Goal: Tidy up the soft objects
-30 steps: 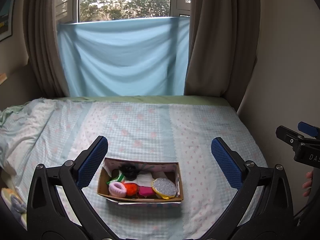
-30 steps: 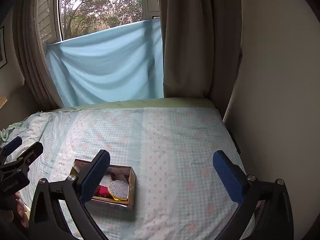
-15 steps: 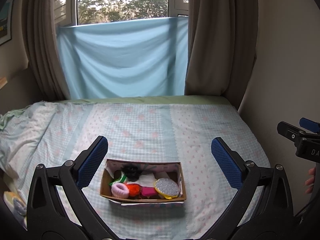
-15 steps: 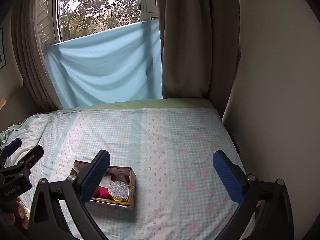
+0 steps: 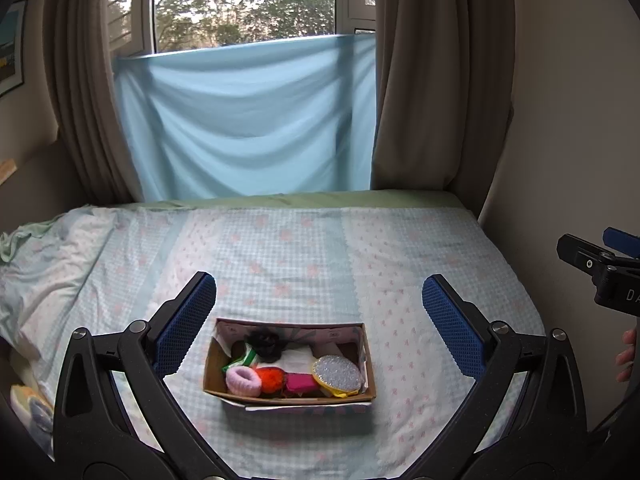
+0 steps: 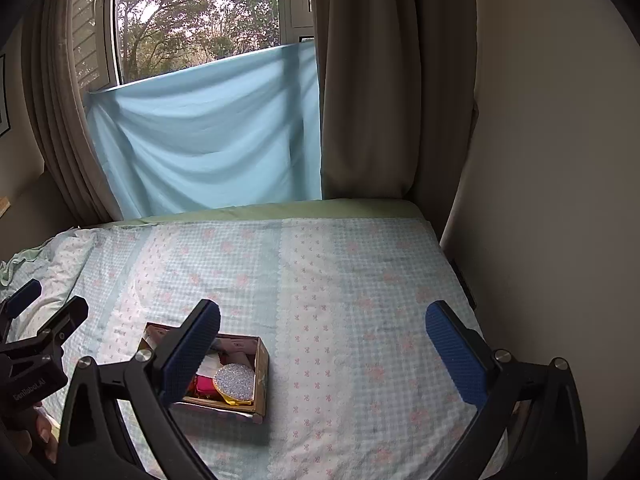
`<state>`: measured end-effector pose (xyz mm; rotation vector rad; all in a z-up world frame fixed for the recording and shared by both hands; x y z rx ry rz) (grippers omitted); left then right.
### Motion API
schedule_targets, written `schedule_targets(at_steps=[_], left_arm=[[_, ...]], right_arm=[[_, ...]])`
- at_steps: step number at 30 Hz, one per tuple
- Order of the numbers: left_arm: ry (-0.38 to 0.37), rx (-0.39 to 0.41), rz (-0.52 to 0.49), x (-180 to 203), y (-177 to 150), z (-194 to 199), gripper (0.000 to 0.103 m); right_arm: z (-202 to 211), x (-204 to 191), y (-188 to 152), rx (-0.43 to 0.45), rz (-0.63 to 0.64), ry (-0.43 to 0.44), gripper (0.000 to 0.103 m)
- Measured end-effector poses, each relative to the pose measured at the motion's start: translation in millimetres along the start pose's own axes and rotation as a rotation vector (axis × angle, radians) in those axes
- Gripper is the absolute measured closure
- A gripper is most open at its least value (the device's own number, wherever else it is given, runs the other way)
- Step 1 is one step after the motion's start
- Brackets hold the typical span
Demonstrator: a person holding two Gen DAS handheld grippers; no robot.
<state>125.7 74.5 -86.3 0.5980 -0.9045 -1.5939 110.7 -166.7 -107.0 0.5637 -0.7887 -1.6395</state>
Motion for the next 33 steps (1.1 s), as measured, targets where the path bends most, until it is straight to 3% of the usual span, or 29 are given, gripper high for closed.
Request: schedule_targets(at_steps=[15, 28, 33], left_arm=[[0.007, -0.025, 0.012, -1.6, -7.0, -3.7, 0.000], [0.037, 0.025, 0.005, -1.0, 2.3, 3.7, 0.000], [0.011, 0.018, 0.027, 0.6, 1.0, -3.5, 0.000]], right_arm=[[1.2, -1.7, -0.3, 0.000, -0.002, -0.003, 0.001], [1.3, -2.8, 0.1, 0.002, 0.002, -0.006, 0.001], [-7.2, -0.5, 3.1, -0.022, 0.003, -0.010, 0.001]])
Point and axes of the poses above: each gripper's, at about its wrist camera, not at the fingertips, and z roughly against the way its jaws point, x to its right, y to its top, the point moved 10 cm from there along -z, roughly the way its jaws point, and after that the axes turned 9 degrees about -y, right-handed, at the moved point
